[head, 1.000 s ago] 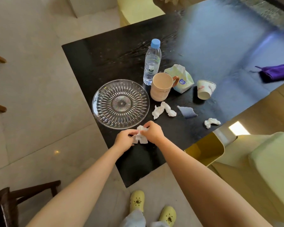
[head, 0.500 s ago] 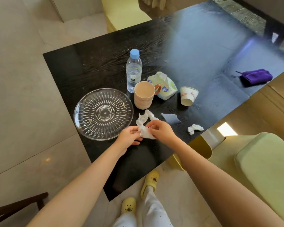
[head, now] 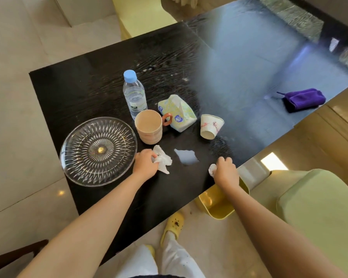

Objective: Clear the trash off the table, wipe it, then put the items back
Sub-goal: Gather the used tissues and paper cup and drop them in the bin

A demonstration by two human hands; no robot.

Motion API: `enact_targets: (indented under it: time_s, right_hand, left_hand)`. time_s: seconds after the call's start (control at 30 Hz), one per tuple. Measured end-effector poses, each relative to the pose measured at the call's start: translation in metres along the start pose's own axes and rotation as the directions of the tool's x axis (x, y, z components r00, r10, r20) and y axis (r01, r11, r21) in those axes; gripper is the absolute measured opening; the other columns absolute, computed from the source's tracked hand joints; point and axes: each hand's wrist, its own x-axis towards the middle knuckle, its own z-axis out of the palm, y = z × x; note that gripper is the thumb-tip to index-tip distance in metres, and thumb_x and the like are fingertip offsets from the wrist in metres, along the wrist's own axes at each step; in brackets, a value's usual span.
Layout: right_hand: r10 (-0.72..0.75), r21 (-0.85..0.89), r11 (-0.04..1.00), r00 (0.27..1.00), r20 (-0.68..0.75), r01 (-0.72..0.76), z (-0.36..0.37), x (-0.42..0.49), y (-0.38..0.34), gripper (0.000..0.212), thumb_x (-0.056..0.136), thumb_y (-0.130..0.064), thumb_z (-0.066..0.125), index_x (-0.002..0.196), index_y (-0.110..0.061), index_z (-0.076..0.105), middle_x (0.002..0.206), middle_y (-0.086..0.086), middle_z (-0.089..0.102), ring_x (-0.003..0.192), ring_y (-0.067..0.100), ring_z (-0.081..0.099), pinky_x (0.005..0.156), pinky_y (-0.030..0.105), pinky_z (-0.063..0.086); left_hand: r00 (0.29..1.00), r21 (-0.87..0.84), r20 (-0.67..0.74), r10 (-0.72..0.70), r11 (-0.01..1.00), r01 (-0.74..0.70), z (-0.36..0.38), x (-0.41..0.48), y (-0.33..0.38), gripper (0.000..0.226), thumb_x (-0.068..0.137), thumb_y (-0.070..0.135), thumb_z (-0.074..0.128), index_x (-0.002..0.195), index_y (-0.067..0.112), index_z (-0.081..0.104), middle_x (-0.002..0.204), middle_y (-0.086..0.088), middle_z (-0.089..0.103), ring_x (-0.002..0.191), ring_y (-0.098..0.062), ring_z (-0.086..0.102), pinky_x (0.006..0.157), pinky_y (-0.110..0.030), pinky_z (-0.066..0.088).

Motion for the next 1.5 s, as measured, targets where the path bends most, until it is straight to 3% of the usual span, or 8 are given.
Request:
enact_targets:
  time_s: [0.13,0.43,0.53,0.7,0.97,1.1,1.27,1.5]
  right_hand:
    - [-0.094,0.15,0.984,0.996,0.008,0.092,-0.005,0.008,-0.008,0.032,0.09,-0.013,0.058,0.122,-0.013,0.053,0.12,0.009,0.052,0.104,0.025,0.056,0.087,0.031,0.052]
    - [-0.488,0.333,0.823,0.873,0.001,0.46,-0.021,-0.008,-0.075,0.031,0.092,-0.018,0.052,0.122,-0.018,0.056,0.124,0.004,0.05,0.102,0.021,0.058,0.087,0.033,0.049]
    - [-0.512,0.391,0.807,0.854,0.09,0.443,-0.02,-0.017,-0.078,0.039,0.096,-0.021,0.044,0.135,-0.017,0.049,0.133,0.006,0.051,0.115,0.022,0.053,0.095,0.033,0.046]
    - [-0.484,0.657,0.682,0.872,0.076,0.321,-0.03,-0.03,-0.077,0.036,0.098,-0.035,0.041,0.129,-0.024,0.055,0.122,-0.003,0.061,0.096,-0.001,0.053,0.079,0.013,0.039]
    - [-0.316,0.809,0.576,0.945,0.089,0.116,-0.042,-0.039,-0.077,0.021,0.09,-0.031,0.055,0.108,-0.038,0.063,0.09,-0.023,0.064,0.09,0.003,0.062,0.074,0.018,0.047]
    - [-0.306,0.753,0.645,0.947,0.101,0.129,-0.051,-0.043,-0.073,0.018,0.091,-0.031,0.055,0.108,-0.035,0.061,0.086,-0.021,0.063,0.083,0.004,0.064,0.067,0.014,0.047]
    - [-0.118,0.435,0.879,0.973,-0.197,0.195,-0.051,-0.054,-0.067,0.036,0.092,-0.031,0.055,0.126,-0.023,0.052,0.1,-0.004,0.06,0.088,0.011,0.059,0.078,0.026,0.053]
    - [-0.269,0.381,0.86,0.936,-0.228,0.34,-0.052,-0.06,-0.035,0.052,0.087,-0.036,0.062,0.135,-0.023,0.047,0.133,-0.002,0.049,0.116,0.013,0.051,0.092,0.021,0.044]
  left_hand:
    - [0.997,-0.149,0.039,-0.063,0.987,0.068,0.001,-0.002,0.002,0.014,0.085,0.015,0.057,0.099,0.014,0.058,0.106,-0.006,0.06,0.098,-0.021,0.054,0.077,-0.029,0.04]
    - [0.984,-0.61,0.176,-0.02,0.782,0.125,-0.012,-0.031,0.025,0.02,0.084,0.01,0.064,0.098,0.023,0.059,0.098,-0.001,0.067,0.09,-0.016,0.065,0.075,-0.028,0.055]
    - [0.98,-0.697,0.198,0.01,0.704,0.134,-0.023,-0.037,0.033,0.034,0.083,0.013,0.066,0.111,0.028,0.053,0.103,0.002,0.069,0.095,-0.013,0.066,0.072,-0.024,0.052]
    - [0.976,-0.739,0.2,0.088,0.668,0.091,-0.036,-0.043,0.038,0.031,0.083,0.012,0.066,0.108,0.028,0.059,0.107,0.001,0.07,0.102,-0.013,0.065,0.08,-0.025,0.05]
    - [0.967,-0.748,0.172,0.188,0.663,0.004,-0.052,-0.042,0.049,0.027,0.077,0.019,0.073,0.099,0.033,0.066,0.115,0.007,0.065,0.116,-0.011,0.054,0.099,-0.035,0.044]
    - [0.933,-0.774,0.259,0.251,0.632,0.045,-0.053,-0.044,0.055,0.029,0.076,0.021,0.073,0.104,0.026,0.064,0.111,0.008,0.069,0.109,-0.01,0.061,0.089,-0.029,0.049]
    - [0.933,-0.738,0.284,0.221,0.671,0.066,-0.042,-0.043,0.071,0.027,0.074,0.024,0.076,0.099,0.022,0.067,0.103,-0.001,0.072,0.101,-0.019,0.066,0.087,-0.036,0.053]
    - [0.941,-0.735,0.314,0.126,0.66,0.157,-0.021,-0.039,0.114,0.013,0.083,0.015,0.068,0.096,0.016,0.065,0.099,-0.01,0.07,0.088,-0.022,0.069,0.067,-0.03,0.057]
